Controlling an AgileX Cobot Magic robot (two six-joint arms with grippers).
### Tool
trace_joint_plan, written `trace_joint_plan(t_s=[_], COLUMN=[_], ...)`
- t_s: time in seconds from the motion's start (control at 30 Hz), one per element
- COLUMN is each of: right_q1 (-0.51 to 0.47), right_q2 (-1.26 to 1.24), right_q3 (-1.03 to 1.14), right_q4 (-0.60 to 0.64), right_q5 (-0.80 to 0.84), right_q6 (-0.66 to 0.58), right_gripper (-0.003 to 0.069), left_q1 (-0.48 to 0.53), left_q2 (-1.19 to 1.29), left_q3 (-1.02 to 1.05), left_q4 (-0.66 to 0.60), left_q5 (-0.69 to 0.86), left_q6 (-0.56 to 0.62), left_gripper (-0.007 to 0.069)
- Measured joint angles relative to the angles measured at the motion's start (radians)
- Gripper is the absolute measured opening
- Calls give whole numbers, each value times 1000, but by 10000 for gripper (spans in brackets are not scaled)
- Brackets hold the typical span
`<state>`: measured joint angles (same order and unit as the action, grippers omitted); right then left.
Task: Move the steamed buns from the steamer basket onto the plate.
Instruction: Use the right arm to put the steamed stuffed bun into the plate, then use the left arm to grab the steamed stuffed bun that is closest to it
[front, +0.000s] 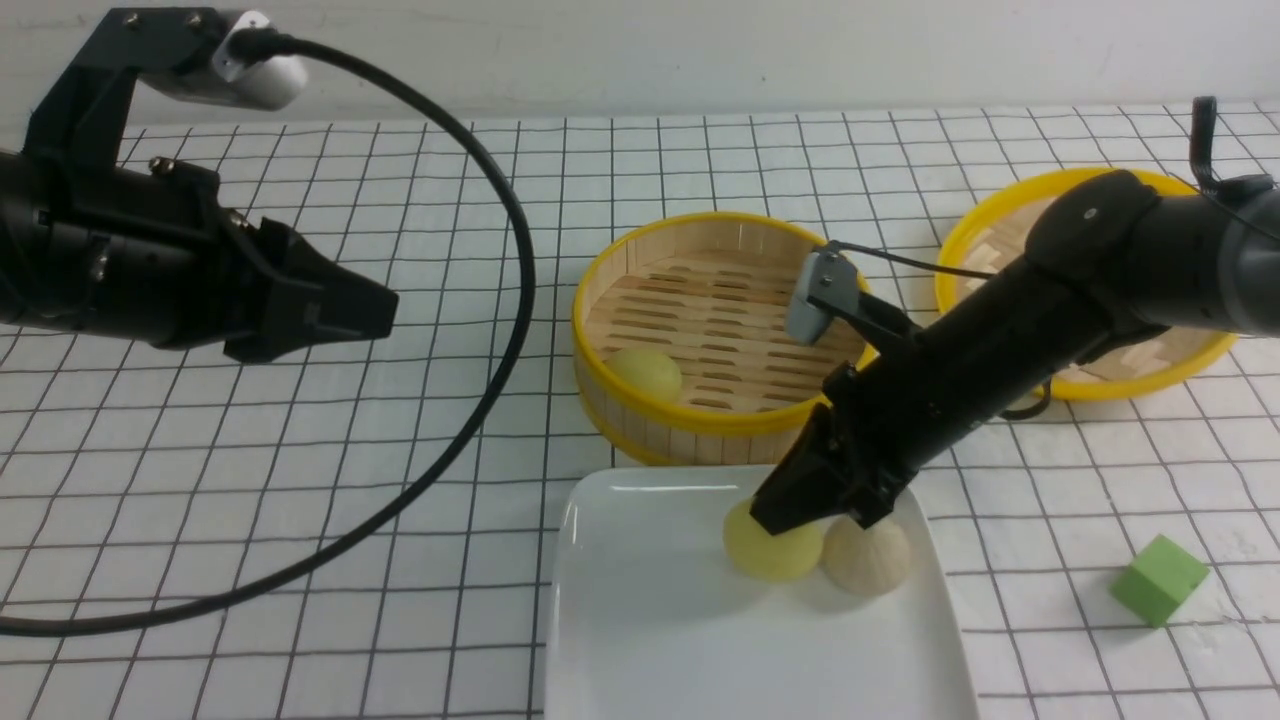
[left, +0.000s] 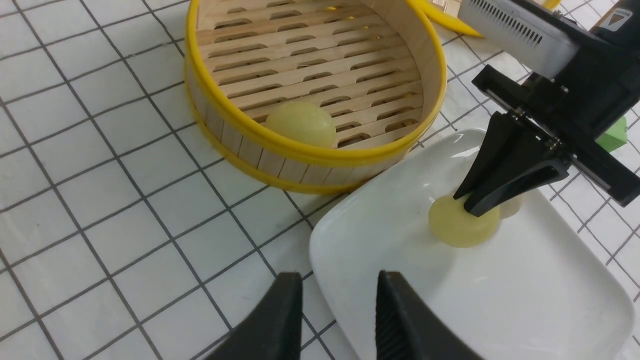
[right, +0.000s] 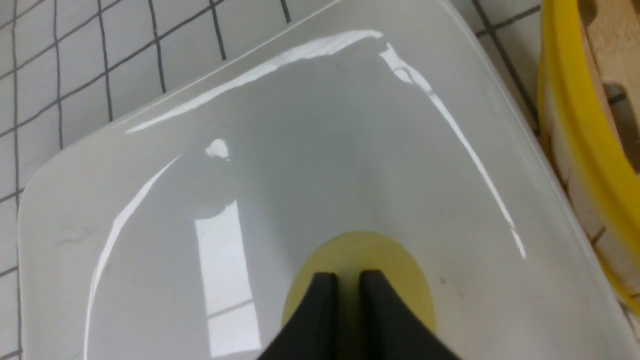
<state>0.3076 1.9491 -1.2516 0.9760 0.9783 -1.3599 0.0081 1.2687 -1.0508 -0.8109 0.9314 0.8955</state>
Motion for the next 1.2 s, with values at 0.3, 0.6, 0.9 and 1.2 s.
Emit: trace_joint_plan(t_s=[0.3, 0.6, 0.9, 1.2], right_q1=[0, 0, 0, 0], right_q2=[0, -121, -486, -784], right_q3=[0, -29, -50, -50], right_q4=[16, 59, 19, -398], right_q5=[1, -55, -198, -190], right_q6=[-16, -76, -38, 437], right_gripper=[468, 562, 563, 563], left_q1=[0, 0, 0, 0], left_q2=[0, 0, 0, 0], left_q3=[0, 0, 0, 0], left_q4=[0, 0, -31, -126], left_q5=[3, 5, 6, -22], left_q6=[0, 0, 0, 115], left_gripper=[242, 242, 242, 242])
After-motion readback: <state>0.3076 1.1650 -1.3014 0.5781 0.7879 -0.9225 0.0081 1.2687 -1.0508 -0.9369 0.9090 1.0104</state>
